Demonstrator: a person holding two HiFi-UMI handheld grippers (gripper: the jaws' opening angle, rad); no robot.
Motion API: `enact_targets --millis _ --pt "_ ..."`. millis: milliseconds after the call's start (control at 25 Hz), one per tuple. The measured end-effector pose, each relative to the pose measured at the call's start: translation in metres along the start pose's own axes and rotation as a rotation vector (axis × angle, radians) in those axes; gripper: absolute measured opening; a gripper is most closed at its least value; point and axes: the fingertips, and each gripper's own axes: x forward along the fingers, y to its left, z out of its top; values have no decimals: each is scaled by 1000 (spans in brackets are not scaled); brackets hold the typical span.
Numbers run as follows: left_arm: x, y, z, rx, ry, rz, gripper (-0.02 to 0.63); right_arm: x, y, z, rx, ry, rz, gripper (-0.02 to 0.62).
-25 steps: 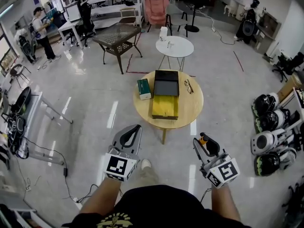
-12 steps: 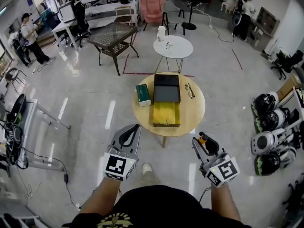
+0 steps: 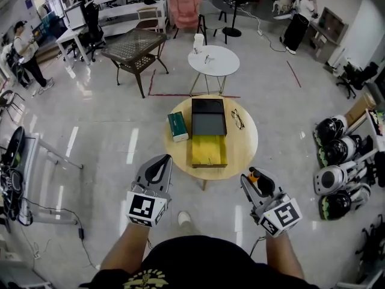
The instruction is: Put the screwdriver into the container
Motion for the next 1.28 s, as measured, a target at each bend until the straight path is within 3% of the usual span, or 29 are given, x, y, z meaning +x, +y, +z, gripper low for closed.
enact_targets --millis 560,840,1280 --pt "40 48 6 -6 -27 -75 18 51 -6 21 14 0 -41 133" --pt "51 61 14 30 -63 -121 18 66 0 21 41 -9 -78 133" --pt "70 47 3 22 -41 -172 18 70 -10 7 83 25 -77 133"
